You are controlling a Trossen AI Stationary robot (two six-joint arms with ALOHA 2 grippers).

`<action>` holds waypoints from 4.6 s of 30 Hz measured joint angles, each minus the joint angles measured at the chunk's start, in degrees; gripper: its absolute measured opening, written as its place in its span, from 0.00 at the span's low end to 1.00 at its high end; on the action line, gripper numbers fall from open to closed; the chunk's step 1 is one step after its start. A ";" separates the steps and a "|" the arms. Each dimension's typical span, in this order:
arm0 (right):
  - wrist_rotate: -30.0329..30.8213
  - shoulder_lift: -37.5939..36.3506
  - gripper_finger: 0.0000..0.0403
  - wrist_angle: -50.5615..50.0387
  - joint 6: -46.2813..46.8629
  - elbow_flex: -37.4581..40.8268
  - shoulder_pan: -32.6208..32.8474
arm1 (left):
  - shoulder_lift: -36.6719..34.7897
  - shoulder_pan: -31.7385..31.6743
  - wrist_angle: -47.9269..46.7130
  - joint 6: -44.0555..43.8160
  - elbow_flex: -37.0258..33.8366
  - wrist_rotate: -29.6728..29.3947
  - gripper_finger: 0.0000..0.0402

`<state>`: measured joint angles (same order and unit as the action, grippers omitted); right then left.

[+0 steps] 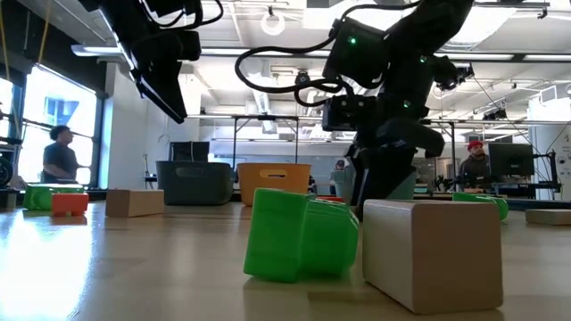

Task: Sort & place blocks by color
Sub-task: Put the brown block into the green bin, then put the green game piece into the yellow bin

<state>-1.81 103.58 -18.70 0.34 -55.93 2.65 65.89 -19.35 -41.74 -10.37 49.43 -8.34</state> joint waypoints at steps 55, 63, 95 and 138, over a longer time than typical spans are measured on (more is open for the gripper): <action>18.89 -12.11 0.26 0.83 7.42 0.14 -34.72 | 0.00 0.00 -0.52 0.00 0.00 0.15 0.52; 17.56 -10.60 0.29 0.57 8.56 0.14 -34.90 | 0.00 -0.01 -0.53 0.02 0.00 0.16 0.54; 16.36 -22.15 0.52 -0.44 7.13 0.14 -34.79 | 0.00 0.00 -20.98 -16.06 4.57 3.91 0.66; 14.85 -22.28 0.52 -2.68 3.67 0.14 -33.72 | 5.40 4.90 -26.46 -41.54 -8.55 0.63 0.66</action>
<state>13.04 81.31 -21.38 4.01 -55.79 -31.07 71.29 -14.46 -68.19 -51.91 40.88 -7.70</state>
